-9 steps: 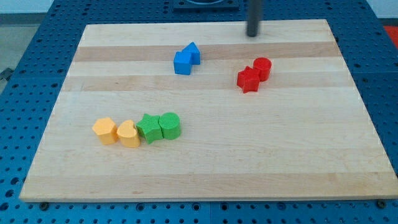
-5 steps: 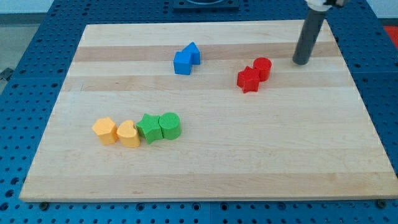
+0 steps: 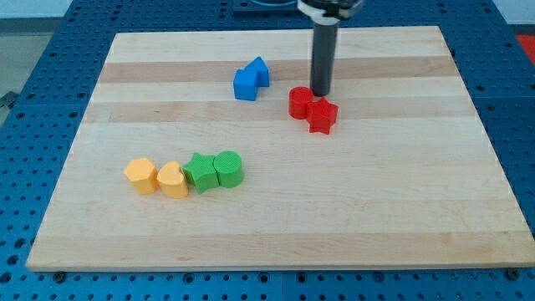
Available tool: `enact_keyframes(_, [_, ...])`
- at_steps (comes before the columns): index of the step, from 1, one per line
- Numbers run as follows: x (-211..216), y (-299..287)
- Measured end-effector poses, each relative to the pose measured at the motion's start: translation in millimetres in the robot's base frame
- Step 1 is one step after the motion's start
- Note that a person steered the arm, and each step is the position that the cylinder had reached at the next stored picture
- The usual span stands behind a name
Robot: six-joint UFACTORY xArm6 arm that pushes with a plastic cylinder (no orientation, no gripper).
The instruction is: Move the red blocks to the center of the board
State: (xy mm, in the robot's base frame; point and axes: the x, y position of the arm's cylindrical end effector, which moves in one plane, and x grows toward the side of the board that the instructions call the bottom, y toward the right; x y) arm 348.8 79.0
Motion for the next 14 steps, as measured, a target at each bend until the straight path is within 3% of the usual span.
enact_keyframes(2, [43.3, 37.5])
enact_keyframes(5, [51.4, -31.7])
enact_keyframes(7, [50.8, 41.9])
enact_keyframes(8, [37.2, 38.0])
enact_keyframes(12, [36.1, -93.4])
enact_keyframes(13, [36.4, -94.4])
enact_keyframes(14, [38.7, -48.7])
